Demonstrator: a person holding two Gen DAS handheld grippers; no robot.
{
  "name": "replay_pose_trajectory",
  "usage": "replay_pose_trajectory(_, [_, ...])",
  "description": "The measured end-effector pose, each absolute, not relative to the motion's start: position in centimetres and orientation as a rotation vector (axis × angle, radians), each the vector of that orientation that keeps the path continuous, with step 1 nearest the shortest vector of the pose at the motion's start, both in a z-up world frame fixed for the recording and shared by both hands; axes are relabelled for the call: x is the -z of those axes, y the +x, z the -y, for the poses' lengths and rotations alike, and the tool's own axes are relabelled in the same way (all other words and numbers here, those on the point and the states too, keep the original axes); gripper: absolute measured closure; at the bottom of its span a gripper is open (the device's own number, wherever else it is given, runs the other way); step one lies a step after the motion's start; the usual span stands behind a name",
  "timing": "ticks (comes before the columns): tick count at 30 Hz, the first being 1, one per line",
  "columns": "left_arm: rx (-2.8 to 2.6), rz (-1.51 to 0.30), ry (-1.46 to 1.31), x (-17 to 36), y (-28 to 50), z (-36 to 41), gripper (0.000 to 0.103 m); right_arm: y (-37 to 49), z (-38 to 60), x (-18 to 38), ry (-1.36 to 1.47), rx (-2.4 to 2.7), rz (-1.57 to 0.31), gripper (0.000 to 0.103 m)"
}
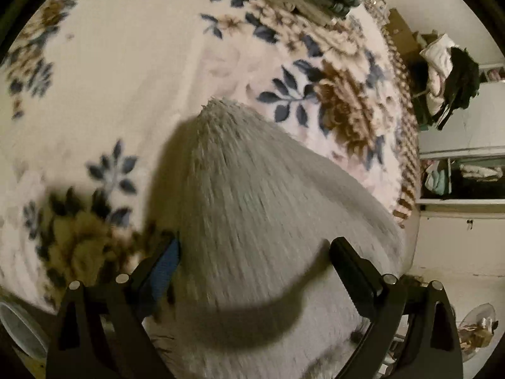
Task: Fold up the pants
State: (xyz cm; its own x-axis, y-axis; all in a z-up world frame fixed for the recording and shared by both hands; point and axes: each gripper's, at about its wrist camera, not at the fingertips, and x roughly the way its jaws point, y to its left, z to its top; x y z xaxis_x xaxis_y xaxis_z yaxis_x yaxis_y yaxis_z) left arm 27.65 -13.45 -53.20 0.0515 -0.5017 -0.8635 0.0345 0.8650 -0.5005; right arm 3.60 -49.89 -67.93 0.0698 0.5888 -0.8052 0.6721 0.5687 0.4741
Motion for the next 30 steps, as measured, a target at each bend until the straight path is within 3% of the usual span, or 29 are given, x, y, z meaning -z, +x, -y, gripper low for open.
replay_pose_trajectory(5, [0.408,-1.487,-0.375,51.6,21.6,12.1,0.006,4.4,50.5,63.9,0.982,0.085,-1.529,0.042])
replay_pose_trajectory(12, [0.359,-1.650,-0.383,55.5,14.1,10.7,0.006,6.1,51.3,63.9,0.944,0.109,-1.563,0.042])
replay_pose_trajectory(24, [0.346,-1.627,-0.345,56.2,13.5,10.6,0.006,6.3,51.0,67.9,0.788,0.157,-1.738,0.042])
replay_pose_trajectory(30, [0.331,-1.651,-0.373,56.7,12.5,9.9,0.006,6.6,51.4,67.0,0.822,0.122,-1.721,0.041])
